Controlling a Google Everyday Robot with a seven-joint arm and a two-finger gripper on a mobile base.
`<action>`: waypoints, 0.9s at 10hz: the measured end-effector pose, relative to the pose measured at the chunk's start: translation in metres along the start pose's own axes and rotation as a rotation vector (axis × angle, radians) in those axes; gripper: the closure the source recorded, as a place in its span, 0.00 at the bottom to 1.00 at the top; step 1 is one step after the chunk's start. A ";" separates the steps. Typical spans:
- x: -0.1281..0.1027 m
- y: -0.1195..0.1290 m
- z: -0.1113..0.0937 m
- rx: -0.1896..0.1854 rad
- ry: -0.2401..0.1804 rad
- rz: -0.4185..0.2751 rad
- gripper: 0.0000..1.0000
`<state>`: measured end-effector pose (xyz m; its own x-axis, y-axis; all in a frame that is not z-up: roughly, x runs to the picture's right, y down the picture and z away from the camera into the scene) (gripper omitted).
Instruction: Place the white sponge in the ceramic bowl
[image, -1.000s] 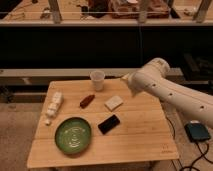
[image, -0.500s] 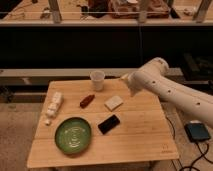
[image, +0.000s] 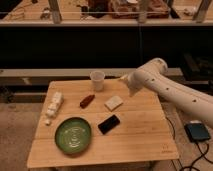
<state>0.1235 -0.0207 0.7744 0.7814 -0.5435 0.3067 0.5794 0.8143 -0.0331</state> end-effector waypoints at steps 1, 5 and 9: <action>0.003 -0.001 0.004 -0.019 -0.030 0.002 0.35; 0.007 -0.028 0.041 -0.195 -0.172 -0.076 0.35; -0.021 0.005 0.053 -0.281 -0.233 -0.100 0.35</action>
<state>0.0982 0.0058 0.8187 0.6625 -0.5303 0.5289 0.7167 0.6540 -0.2420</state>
